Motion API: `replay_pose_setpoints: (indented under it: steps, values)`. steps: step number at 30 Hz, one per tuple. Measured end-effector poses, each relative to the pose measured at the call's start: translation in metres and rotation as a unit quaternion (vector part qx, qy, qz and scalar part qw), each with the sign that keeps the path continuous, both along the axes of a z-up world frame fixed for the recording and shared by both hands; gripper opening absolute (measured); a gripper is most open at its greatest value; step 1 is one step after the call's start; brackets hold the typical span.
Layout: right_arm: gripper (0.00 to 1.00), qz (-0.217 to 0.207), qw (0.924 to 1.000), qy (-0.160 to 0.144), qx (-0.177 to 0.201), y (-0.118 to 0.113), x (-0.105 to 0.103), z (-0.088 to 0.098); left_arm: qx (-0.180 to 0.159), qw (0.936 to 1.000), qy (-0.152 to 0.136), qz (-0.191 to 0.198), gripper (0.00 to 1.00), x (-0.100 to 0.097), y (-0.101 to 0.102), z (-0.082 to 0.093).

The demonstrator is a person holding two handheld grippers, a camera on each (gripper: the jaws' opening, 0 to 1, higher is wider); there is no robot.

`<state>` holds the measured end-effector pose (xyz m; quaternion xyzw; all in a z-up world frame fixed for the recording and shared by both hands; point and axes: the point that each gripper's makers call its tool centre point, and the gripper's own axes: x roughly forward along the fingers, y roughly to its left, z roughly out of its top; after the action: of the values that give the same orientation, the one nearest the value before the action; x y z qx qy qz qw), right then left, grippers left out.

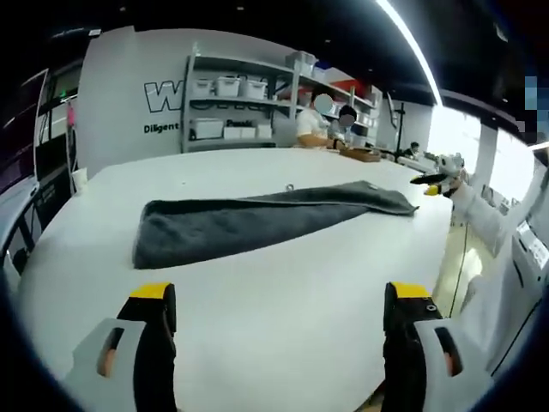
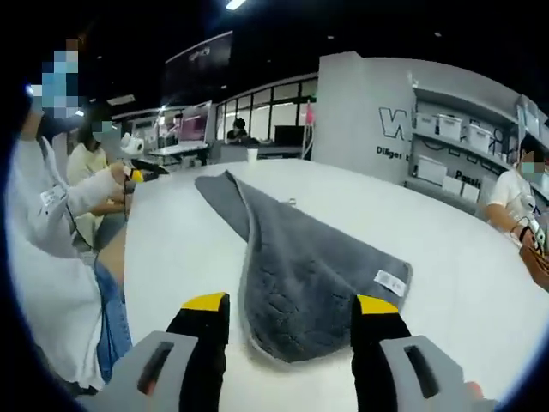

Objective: Open the folded towel by lifting each exposed corner and separating the folded layers until the towel lies flat within the target outline without major curled edges

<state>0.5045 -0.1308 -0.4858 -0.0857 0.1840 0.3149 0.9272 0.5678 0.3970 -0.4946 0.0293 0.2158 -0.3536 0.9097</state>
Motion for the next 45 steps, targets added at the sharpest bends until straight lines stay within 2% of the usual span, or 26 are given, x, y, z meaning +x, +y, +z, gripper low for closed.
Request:
replay_pose_setpoints:
  steps: [6, 10, 12, 14, 17, 20, 23, 27, 30, 32, 35, 38, 40, 42, 44, 45]
  values:
    - [0.82, -0.016, 0.9999, -0.003, 0.005, 0.011, 0.006, 0.006, -0.002, 1.0, 0.002, -0.009, 1.0, 0.044, 0.007, 0.0]
    - [0.9, -0.017, 0.9998, 0.004, 0.008, 0.017, 0.008, 0.005, -0.008, 0.9999, 0.006, -0.008, 1.0, 0.081, 0.015, -0.001]
    - [0.94, -0.02, 0.9997, 0.012, 0.006, 0.02, 0.009, 0.002, -0.004, 0.9996, 0.02, -0.017, 0.99, 0.096, 0.017, -0.007]
    - [0.96, -0.022, 0.9996, 0.019, 0.0, 0.02, 0.01, -0.001, -0.009, 0.9991, 0.034, -0.025, 0.99, 0.114, 0.019, -0.012]
    - [0.97, -0.024, 0.9994, 0.026, 0.002, 0.022, 0.009, -0.003, 0.004, 0.9985, 0.043, -0.034, 0.99, 0.136, 0.019, -0.018]
    - [0.99, -0.033, 0.999, 0.029, 0.005, 0.023, 0.009, -0.003, 0.019, 0.9983, 0.043, -0.035, 0.99, 0.167, 0.023, -0.017]
    - [0.99, -0.038, 0.9988, 0.032, 0.007, 0.023, 0.009, -0.003, 0.029, 0.9984, 0.037, -0.031, 0.99, 0.19, 0.024, -0.015]
    - [0.99, -0.04, 0.9985, 0.038, 0.009, 0.026, 0.007, -0.003, 0.076, 0.9956, 0.047, -0.029, 0.94, 0.222, 0.032, -0.022]
    - [0.99, -0.046, 0.9982, 0.037, 0.004, 0.025, 0.006, -0.004, 0.085, 0.9945, 0.056, -0.025, 0.91, 0.24, 0.032, -0.026]
    - [0.99, -0.049, 0.998, 0.038, 0.01, 0.025, 0.007, -0.003, 0.125, 0.9902, 0.051, -0.034, 0.85, 0.249, 0.035, -0.032]
    - [0.99, -0.055, 0.9976, 0.041, 0.011, 0.023, 0.008, -0.003, 0.204, 0.9767, 0.037, -0.053, 0.74, 0.264, 0.043, -0.038]
    - [0.99, -0.059, 0.9973, 0.043, 0.012, 0.022, 0.01, -0.004, 0.223, 0.9713, 0.033, -0.075, 0.64, 0.269, 0.036, -0.039]
    - [0.98, -0.061, 0.997, 0.045, 0.012, 0.021, 0.011, -0.005, 0.247, 0.9628, 0.02, -0.107, 0.5, 0.27, 0.029, -0.04]
    - [0.98, -0.063, 0.9969, 0.046, 0.011, 0.02, 0.012, -0.006, 0.254, 0.9595, 0.026, -0.119, 0.41, 0.268, 0.024, -0.043]
    - [0.97, -0.063, 0.9968, 0.046, 0.014, 0.021, 0.012, -0.006, 0.267, 0.9523, 0.029, -0.144, 0.28, 0.264, 0.019, -0.046]
    - [0.97, -0.064, 0.9968, 0.047, 0.016, 0.021, 0.012, -0.006, 0.271, 0.9511, 0.027, -0.145, 0.25, 0.264, 0.018, -0.047]
